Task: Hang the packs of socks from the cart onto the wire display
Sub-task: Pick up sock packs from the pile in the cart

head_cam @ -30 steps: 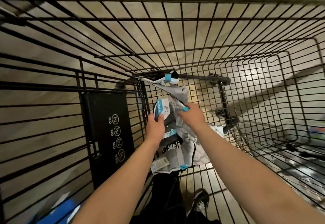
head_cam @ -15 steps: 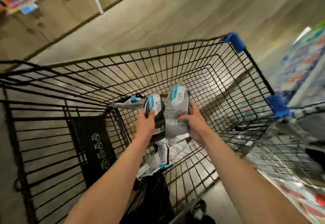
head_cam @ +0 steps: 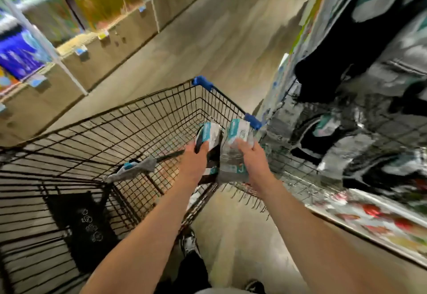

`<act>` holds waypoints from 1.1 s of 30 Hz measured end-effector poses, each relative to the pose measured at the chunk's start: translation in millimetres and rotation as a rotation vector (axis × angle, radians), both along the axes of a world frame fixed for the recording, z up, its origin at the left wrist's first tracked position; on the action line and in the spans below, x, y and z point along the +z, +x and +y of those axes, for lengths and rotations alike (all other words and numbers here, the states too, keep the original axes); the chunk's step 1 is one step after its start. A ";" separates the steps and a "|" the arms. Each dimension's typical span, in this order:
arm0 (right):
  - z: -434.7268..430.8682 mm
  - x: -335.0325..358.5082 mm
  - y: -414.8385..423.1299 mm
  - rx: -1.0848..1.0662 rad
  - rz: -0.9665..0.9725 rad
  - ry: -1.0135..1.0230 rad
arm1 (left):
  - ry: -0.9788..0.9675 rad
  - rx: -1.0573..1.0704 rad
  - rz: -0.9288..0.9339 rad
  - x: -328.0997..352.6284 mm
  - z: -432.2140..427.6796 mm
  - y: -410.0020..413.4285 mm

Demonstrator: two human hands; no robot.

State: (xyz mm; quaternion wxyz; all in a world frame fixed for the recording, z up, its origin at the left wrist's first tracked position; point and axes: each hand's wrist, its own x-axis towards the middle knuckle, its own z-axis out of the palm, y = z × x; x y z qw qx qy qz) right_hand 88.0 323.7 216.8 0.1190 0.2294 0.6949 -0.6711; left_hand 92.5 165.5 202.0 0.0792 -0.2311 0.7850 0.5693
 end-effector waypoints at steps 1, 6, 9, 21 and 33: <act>18.8 6.2 11.1 -0.036 0.015 0.009 | -0.025 -0.032 0.001 5.2 18.2 5.8; 100.3 20.0 63.4 -0.126 0.053 0.016 | -0.068 -0.143 0.046 30.3 105.0 43.7; 141.6 23.4 88.8 -0.138 0.070 0.083 | -0.037 -0.159 0.027 24.8 146.6 66.3; 222.0 -129.5 111.3 -0.193 -0.021 0.246 | -0.016 -0.314 -0.037 -102.3 235.2 73.2; 252.2 -269.8 29.5 -0.367 0.108 0.244 | 0.101 -0.239 0.071 -269.0 268.8 -3.1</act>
